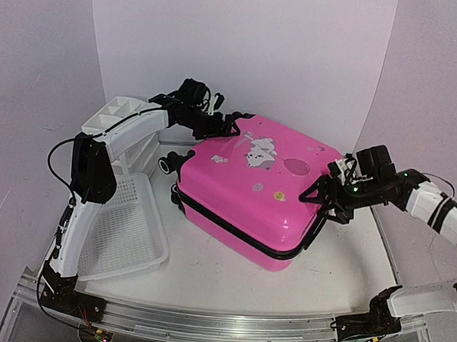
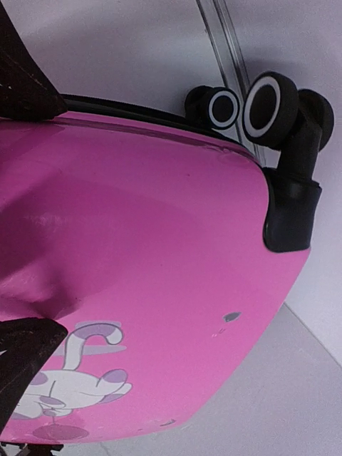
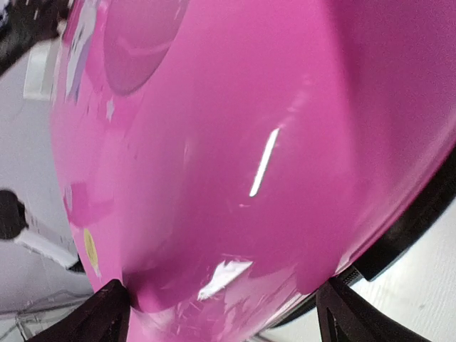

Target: Open, take out, and arrange the luggage

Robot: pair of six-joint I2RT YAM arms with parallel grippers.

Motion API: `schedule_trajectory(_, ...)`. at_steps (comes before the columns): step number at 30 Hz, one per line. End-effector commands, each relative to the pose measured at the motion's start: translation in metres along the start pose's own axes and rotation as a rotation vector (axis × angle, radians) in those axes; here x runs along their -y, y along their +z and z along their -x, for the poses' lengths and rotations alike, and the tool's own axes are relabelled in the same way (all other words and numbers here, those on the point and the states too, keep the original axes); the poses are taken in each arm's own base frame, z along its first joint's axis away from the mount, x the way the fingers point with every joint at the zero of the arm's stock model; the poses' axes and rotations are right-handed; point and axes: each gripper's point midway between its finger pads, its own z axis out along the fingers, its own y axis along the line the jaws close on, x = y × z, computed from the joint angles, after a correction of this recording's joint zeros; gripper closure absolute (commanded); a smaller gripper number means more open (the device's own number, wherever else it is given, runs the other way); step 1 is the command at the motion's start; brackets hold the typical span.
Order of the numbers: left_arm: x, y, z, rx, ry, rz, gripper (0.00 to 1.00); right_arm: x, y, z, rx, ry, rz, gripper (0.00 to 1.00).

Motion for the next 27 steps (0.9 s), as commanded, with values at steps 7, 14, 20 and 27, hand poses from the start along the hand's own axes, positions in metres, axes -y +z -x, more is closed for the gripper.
schedule_trajectory(7,0.082,-0.046,-0.014,-0.042,0.199,-0.122,0.01,0.048,-0.068,-0.073,-0.085,-0.156,-0.381,0.02)
schedule_trajectory(14,0.099,-0.150,-0.004,0.065,0.241,-0.039,0.00,0.038,-0.103,-0.024,0.031,-0.300,-0.545,0.02)
schedule_trajectory(20,0.094,-0.223,-0.039,0.088,0.214,0.011,0.01,0.024,-0.107,0.030,0.083,-0.336,-0.599,0.02)
schedule_trajectory(27,0.074,-0.235,-0.137,-0.083,0.079,-0.022,0.01,0.016,-0.106,0.112,0.137,-0.170,-0.407,0.02)
